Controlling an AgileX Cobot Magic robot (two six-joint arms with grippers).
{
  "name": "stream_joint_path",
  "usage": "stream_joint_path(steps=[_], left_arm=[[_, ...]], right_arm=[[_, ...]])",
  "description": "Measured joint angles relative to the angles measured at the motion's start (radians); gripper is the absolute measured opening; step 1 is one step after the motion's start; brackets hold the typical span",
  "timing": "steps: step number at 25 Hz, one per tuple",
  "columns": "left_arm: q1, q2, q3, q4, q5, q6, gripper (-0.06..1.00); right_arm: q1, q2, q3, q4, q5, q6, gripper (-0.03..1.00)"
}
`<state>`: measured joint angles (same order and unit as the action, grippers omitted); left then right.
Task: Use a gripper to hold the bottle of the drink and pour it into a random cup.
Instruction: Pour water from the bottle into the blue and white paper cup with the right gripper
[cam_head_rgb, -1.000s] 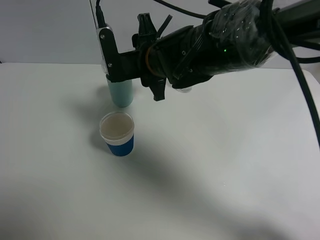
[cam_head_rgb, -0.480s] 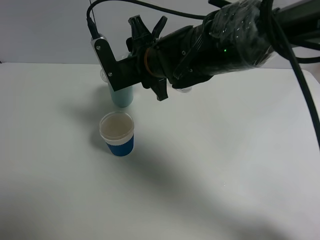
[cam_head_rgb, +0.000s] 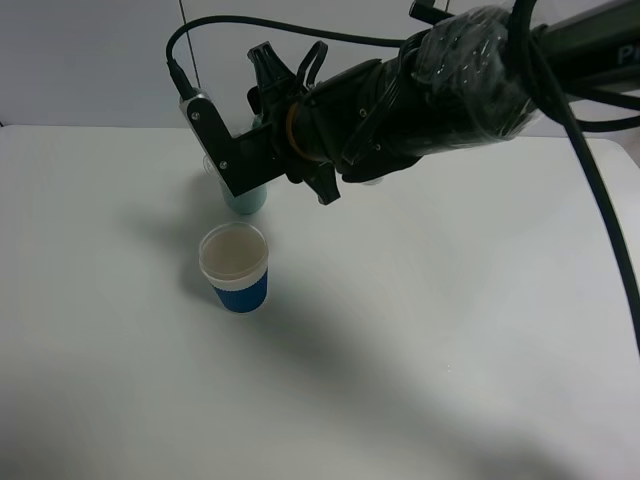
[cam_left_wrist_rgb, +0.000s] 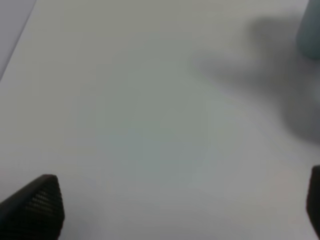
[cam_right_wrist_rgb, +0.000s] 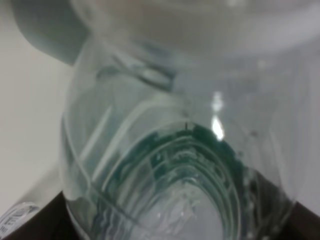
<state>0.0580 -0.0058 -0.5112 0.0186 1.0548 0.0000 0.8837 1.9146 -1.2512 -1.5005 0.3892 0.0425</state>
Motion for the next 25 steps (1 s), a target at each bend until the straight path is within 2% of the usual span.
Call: stream_joint_path(steps=[9,25], left_arm=[[0.0,0.0,0.0,0.0,0.0,0.0,0.98],[0.0,0.0,0.0,0.0,0.0,0.0,0.98]], right_arm=[[0.0,0.0,0.0,-0.001,-0.001,-0.097,0.56],[0.012,0.0,0.0,-0.01,0.001,-0.159,0.56]])
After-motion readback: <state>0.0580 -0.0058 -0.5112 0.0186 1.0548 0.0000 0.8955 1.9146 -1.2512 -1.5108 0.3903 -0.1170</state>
